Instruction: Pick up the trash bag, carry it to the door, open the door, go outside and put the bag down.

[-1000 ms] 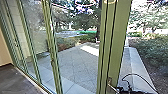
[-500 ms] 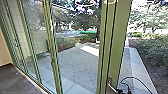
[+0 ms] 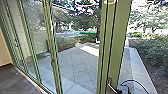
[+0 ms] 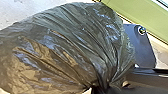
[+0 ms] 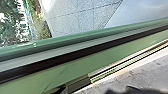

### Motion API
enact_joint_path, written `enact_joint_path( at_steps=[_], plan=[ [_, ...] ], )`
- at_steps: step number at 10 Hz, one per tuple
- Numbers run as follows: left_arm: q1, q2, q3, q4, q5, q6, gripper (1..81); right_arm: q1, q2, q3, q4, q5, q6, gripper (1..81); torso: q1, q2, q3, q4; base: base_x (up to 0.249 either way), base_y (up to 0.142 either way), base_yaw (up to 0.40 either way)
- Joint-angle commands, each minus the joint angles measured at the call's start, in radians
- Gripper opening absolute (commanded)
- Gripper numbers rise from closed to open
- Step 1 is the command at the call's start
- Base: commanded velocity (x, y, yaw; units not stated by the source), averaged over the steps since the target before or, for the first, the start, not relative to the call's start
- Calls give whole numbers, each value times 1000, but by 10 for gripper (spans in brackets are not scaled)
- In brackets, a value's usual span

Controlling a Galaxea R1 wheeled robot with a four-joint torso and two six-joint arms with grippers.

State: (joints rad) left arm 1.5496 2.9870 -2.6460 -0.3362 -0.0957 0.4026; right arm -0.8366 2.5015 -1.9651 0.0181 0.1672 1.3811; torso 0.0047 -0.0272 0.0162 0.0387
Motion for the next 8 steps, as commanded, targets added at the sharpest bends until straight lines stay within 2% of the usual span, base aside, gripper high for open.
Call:
enact_joint_path(
  at_steps=[1,5,8],
  plan=[
    [-52,3,1,0,59,2,10,-94,32,9,-38,-342,16,811,0,0,0,0,0,0,0],
    [-50,1,1,-1,59,2,10,-82,32,19,-44,-341,16,811,0,0,0,0,0,0,0],
    [-45,-2,1,-1,59,2,10,-71,21,20,-40,-327,16,811,0,0,-48,0,0,0,0]
  ],
)
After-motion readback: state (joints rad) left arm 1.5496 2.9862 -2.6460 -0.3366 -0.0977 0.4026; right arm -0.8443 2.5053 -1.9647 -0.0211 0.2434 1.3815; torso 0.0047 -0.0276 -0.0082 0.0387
